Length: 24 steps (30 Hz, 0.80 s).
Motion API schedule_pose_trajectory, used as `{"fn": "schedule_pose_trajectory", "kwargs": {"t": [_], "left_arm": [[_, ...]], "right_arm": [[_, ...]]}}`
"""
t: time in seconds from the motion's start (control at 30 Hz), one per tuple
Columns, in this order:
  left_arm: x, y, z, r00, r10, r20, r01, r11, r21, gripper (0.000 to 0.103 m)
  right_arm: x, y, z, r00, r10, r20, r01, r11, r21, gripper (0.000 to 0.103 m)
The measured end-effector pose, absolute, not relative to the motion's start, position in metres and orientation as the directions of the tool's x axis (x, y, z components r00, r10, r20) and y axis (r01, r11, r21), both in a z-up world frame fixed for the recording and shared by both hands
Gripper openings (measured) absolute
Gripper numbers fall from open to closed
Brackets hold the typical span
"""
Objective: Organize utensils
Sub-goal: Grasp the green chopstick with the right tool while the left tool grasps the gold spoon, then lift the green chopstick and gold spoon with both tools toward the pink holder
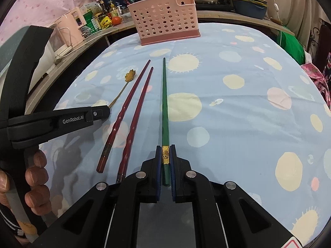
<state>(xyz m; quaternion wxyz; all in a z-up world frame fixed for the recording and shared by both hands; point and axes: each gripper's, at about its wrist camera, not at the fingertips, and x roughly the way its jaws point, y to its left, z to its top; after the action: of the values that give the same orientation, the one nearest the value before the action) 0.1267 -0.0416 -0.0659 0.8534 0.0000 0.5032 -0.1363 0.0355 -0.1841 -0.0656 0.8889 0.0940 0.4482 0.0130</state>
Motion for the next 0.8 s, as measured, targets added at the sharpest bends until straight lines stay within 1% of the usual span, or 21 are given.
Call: {"fn": "schedule_pose_trajectory", "kwargs": {"t": [0.2,0.4,0.5,0.57,0.8], "left_arm": [[0.118,-0.03,-0.048,0.479,-0.242,-0.844,0.216,0.964,-0.154,0.01],[0.111,-0.015,-0.019,0.526,-0.26,-0.81,0.2,0.963,-0.18,0.009],[0.11,-0.01,-0.004,0.551,-0.268,-0.79,0.198,0.962,-0.189,0.007],[0.109,-0.008,0.005,0.565,-0.275,-0.778,0.201,0.96,-0.193,0.001],[0.111,-0.009,0.031,0.605,-0.284,-0.744,0.218,0.958,-0.188,0.001]], "right_arm": [[0.031,-0.191,-0.044,0.639,0.106,-0.762,0.067,0.979,0.192,0.007],[0.028,-0.2,-0.014,0.689,0.126,-0.713,0.068,0.969,0.237,0.007],[0.028,-0.204,0.005,0.72,0.132,-0.681,0.063,0.965,0.253,0.007],[0.028,-0.207,0.017,0.739,0.133,-0.66,0.058,0.964,0.26,0.007],[0.034,-0.215,0.055,0.795,0.14,-0.59,0.039,0.959,0.28,0.007]]}}
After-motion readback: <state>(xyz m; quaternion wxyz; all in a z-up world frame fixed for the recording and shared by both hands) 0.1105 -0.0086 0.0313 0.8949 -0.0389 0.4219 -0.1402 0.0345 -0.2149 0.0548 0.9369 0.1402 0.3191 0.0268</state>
